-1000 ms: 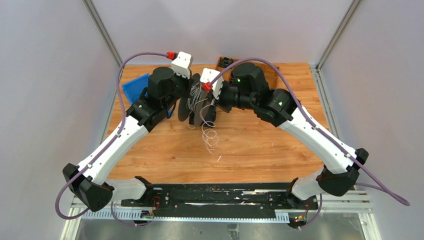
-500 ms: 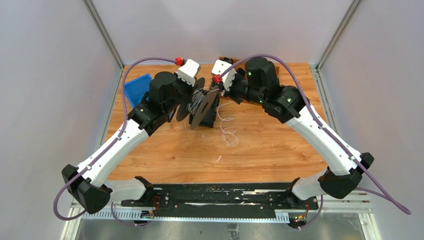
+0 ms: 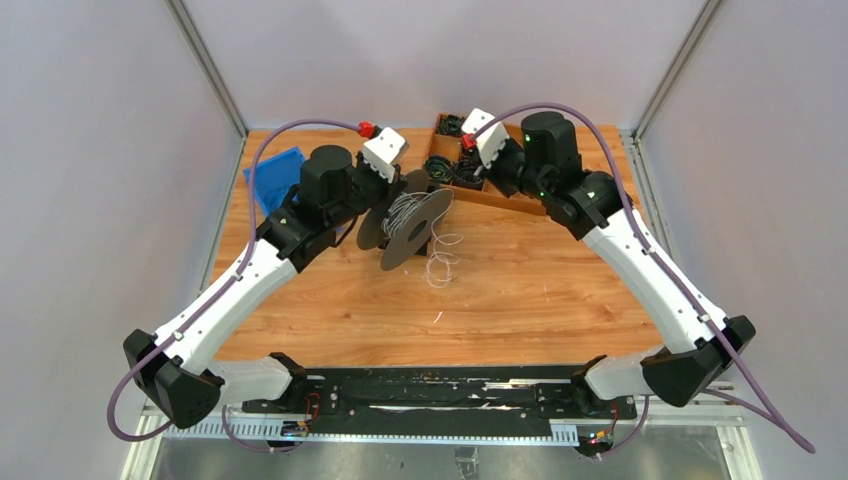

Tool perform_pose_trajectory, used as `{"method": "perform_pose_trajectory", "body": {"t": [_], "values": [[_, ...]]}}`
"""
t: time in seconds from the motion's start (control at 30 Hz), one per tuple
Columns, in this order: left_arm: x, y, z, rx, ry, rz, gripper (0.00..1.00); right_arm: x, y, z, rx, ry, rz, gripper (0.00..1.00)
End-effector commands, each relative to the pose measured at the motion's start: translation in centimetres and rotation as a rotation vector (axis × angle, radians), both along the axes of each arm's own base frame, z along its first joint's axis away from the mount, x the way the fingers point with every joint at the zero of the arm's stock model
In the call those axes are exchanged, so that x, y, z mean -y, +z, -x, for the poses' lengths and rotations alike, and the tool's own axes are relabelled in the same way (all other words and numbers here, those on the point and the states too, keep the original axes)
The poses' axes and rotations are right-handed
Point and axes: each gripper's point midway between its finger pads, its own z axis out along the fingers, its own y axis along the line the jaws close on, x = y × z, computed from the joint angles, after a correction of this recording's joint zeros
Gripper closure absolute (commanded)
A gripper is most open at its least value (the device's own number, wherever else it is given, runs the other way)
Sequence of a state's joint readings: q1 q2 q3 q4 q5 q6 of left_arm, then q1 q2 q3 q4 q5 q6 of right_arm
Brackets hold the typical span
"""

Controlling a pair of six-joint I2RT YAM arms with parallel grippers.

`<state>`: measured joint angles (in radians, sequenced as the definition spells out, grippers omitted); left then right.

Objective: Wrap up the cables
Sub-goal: Wrap the cable around the cable reel.

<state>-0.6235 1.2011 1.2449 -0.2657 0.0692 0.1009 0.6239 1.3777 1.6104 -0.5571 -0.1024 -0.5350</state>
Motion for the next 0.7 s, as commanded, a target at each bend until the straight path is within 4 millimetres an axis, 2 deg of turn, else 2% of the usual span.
{"method": "perform_pose_trajectory", "body": {"t": [0.0, 0.1, 0.23, 0.43, 0.53, 0.67], "values": [[0.7, 3.9, 1.2, 0.031, -0.055, 0.108, 1.0, 2.3, -1.2, -0.8, -0.003, -0.053, -0.026, 0.99], [1.1, 4.2, 1.4, 0.017, -0.07, 0.127, 1.0, 2.7, -2.9, -0.7, -0.059, -0.043, -0.063, 0.99], [0.9, 4.6, 1.2, 0.007, -0.048, 0.135, 1.0, 1.4, -4.7, 1.3, -0.162, 0.053, -0.168, 0.97], [0.1, 4.7, 0.3, -0.001, 0.025, 0.14, 1.0, -0.6, -6.7, 4.3, -0.345, 0.142, -0.356, 0.61], [0.4, 5.1, 0.5, -0.01, 0.011, 0.162, 1.0, -1.9, -8.3, 5.4, -0.439, 0.193, -0.434, 0.54], [0.4, 5.6, 0.4, -0.043, 0.025, 0.204, 1.0, -2.9, -10.2, 6.6, -0.469, 0.279, -0.485, 0.45]]}}
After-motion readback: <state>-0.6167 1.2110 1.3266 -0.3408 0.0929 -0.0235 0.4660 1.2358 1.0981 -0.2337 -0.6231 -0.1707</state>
